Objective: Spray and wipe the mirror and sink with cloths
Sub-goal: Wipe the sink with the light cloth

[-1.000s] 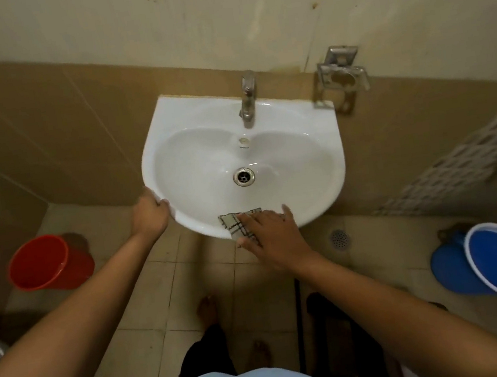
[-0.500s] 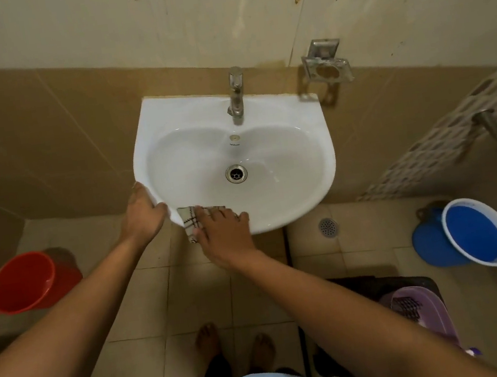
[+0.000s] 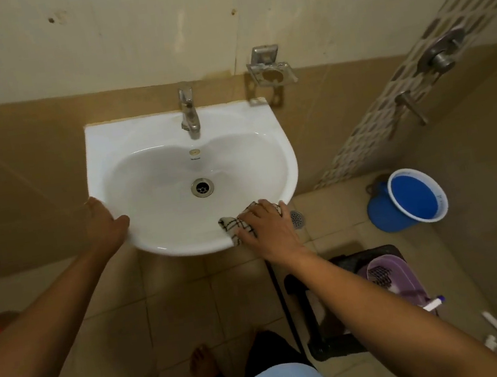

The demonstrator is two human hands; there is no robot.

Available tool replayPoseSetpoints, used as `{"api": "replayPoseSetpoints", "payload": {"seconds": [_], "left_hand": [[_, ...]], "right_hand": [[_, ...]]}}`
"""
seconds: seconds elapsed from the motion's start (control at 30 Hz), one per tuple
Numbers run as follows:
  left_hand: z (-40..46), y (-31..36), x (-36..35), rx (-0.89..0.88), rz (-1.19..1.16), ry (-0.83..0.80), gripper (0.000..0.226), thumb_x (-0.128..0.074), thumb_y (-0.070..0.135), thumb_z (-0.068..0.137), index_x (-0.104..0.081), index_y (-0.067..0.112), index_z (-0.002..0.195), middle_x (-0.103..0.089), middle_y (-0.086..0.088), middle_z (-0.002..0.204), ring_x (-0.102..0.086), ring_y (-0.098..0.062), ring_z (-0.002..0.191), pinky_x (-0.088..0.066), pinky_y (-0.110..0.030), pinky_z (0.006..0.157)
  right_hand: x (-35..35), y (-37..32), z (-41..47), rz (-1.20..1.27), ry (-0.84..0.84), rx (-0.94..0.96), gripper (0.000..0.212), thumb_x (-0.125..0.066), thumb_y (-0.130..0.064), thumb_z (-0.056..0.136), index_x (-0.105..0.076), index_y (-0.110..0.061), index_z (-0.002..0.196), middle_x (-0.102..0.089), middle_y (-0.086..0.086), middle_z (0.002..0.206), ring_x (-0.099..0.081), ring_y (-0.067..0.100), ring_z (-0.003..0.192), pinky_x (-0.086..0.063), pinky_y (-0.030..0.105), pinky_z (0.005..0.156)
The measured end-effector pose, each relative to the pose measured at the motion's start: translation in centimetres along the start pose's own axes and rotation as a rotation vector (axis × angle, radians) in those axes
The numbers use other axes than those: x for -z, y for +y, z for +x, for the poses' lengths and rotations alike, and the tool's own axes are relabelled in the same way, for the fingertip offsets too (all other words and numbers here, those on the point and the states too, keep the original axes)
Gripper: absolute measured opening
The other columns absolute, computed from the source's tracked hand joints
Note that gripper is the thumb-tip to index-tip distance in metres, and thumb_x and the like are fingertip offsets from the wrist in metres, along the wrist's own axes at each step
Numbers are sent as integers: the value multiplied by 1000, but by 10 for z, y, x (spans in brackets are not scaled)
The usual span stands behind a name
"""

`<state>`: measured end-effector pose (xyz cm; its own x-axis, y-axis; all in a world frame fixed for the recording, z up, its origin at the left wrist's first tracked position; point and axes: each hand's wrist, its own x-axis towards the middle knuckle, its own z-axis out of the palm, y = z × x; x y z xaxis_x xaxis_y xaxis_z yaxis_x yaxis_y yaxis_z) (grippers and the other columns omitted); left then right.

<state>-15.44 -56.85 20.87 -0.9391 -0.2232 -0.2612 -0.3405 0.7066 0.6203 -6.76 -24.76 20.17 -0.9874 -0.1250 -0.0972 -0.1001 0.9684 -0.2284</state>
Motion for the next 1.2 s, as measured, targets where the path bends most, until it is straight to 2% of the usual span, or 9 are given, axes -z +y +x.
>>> {"api": "replayPoseSetpoints", "payload": {"seconds": [0.1, 0.2, 0.37, 0.53, 0.73, 0.87, 0.97, 1.1, 1.2], "left_hand": [[5, 1, 4, -21, 37, 2, 80, -55, 29, 62, -37, -16, 126, -49, -31, 122, -52, -47, 109, -46, -47, 82], [7, 3, 5, -5, 45, -21, 81, -60, 22, 73, -29, -16, 137, -44, -34, 132, -47, -50, 118, -43, -54, 94], [22, -1, 9, -36, 83, 12, 82, -48, 29, 58, -37, -16, 126, -47, -34, 123, -50, -51, 111, -46, -53, 89], [44, -1, 10, -23, 88, -19, 84, -47, 30, 63, -30, -10, 135, -42, -32, 134, -47, -52, 117, -45, -60, 94], [64, 5, 3, 19, 101, 4, 78, -57, 9, 85, -16, -9, 149, -27, -32, 152, -31, -51, 136, -31, -60, 111], [69, 7, -3, 38, 90, 28, 79, -52, 6, 89, -8, -6, 153, -18, -29, 158, -21, -46, 144, -24, -53, 118], [70, 4, -7, 61, 92, 20, 89, -38, 24, 77, -6, -5, 154, -11, -25, 162, -12, -41, 149, -18, -50, 121], [73, 3, -12, 68, 122, 34, 92, -34, 25, 73, -4, -5, 154, -7, -24, 162, -8, -40, 150, -14, -49, 123], [74, 4, -15, 61, 125, 55, 92, -34, 23, 72, -5, -6, 154, -8, -26, 162, -9, -42, 149, -15, -51, 122]], "right_hand": [[11, 22, 13, 35, -66, -154, 47, -33, -54, 96, -53, -33, 133, -34, -6, 153, -7, 20, 149, -5, 60, 116], [22, 39, 32, 67, -142, -295, 48, -36, -50, 95, -49, -32, 138, -15, -5, 161, 8, 25, 150, -4, 66, 115], [30, 62, 70, 62, -147, -339, 50, -48, -39, 93, -43, -26, 141, -7, -3, 163, 6, 33, 149, -16, 64, 115], [32, 88, 116, -86, -138, -281, 72, -51, -32, 95, -12, -19, 155, 1, -4, 164, 5, 33, 149, -17, 60, 115], [30, 110, 179, -348, -127, 18, 84, -52, -28, 95, 5, -21, 155, 12, -2, 164, 10, 30, 150, -1, 60, 118], [13, 112, 215, -530, -107, 343, 97, -61, -14, 88, 12, -22, 153, 4, -3, 164, 7, 26, 150, 9, 58, 116], [-3, 106, 235, -660, -73, 590, 82, -50, -8, 89, -4, -22, 155, -8, -3, 164, -3, 22, 151, 7, 57, 117], [-18, 93, 256, -781, -119, 771, 61, -25, 0, 95, -29, -20, 152, -29, -4, 159, -26, 17, 147, -5, 55, 118], [-17, 92, 258, -815, -119, 821, 64, -32, -7, 90, -28, -20, 153, -28, -6, 159, -25, 14, 147, -2, 51, 118]]}}
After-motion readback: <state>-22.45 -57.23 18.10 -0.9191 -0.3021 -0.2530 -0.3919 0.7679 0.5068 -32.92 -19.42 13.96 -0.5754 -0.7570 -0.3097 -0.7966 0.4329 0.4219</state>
